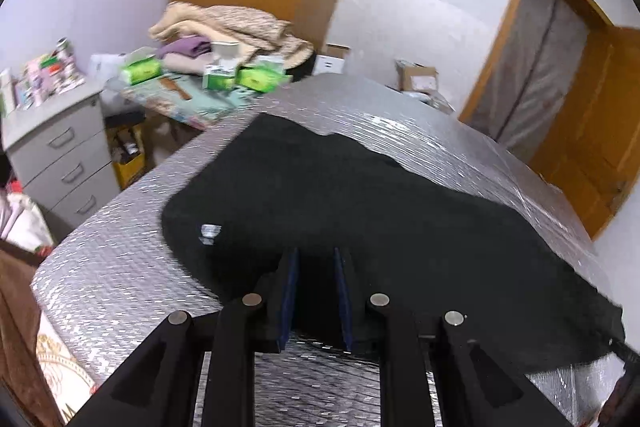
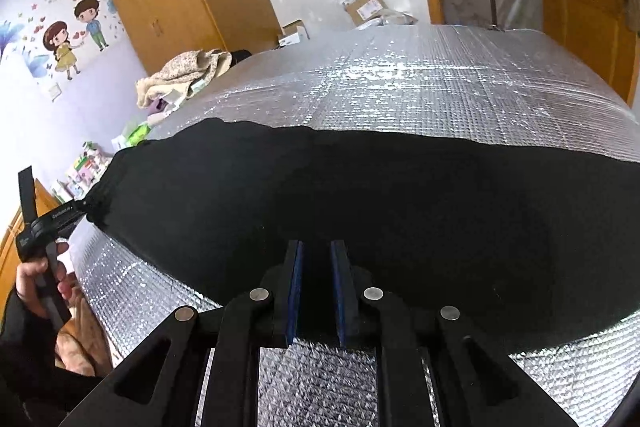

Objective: Fold clothes

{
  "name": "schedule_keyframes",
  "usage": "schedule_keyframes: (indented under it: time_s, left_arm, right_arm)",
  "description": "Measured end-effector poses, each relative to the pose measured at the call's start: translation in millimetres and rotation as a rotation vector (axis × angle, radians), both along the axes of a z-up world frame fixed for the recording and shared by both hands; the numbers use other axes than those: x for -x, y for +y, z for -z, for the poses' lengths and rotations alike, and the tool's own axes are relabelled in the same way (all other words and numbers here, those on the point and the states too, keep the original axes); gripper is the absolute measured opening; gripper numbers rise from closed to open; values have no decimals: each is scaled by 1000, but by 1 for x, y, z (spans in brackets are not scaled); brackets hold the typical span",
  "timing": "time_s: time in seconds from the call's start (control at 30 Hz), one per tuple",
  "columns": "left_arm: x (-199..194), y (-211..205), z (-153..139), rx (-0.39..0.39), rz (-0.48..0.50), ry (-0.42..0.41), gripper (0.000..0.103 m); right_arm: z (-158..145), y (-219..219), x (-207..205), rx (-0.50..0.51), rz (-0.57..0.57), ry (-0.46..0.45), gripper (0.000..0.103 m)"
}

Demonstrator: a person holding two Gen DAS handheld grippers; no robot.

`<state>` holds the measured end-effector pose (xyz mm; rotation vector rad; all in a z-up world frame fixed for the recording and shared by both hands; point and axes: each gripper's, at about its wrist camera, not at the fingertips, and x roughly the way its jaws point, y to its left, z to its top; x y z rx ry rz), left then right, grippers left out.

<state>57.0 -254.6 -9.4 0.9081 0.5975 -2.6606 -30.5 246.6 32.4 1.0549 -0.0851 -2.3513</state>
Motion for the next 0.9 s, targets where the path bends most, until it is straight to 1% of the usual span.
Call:
schedule_keyframes:
  time_s: [0.07,0.17,0.23,0.3,0.4,0.5,0.63,0.67,0.77,0.87,0.9]
  left_arm:
    - [-3,-4,0,-12,-15,2,19]
    - [-3,5,-2,-12,6,4,19]
    - [-1,20,-4,-23,61,16,19]
    - [4,39,-5,-26,138,20,19]
    - [12,69,3,2,255,-12,19]
    - [7,82,16,22,283,-18,19]
    - [-1,78,14,-1,284,-24,19]
    - [-3,80,11,5,279,-27,19]
    - [-5,93,-1,47,318,9,19]
    - [1,113,-2,54,391,17,19]
    - [4,117,2,53,406,2,19]
  right_arm:
    - [-2,-3,1,6,-7,5,15]
    - [-5,-14,1,9,-45,11,15]
    - [-6,-23,0,10,-77,11,15]
    - [-6,-32,0,10,-110,10,15]
    - [-3,-48,-3,8,-158,1,15]
    - [3,-58,-5,4,-186,-26,15]
    - [8,-58,-6,3,-193,-50,15]
    - [8,-59,-6,2,-193,-50,15]
    - [3,-67,-8,0,-216,-38,15]
    - [1,-82,-12,-1,-263,-29,15]
    - [1,-88,-14,-4,-283,-28,15]
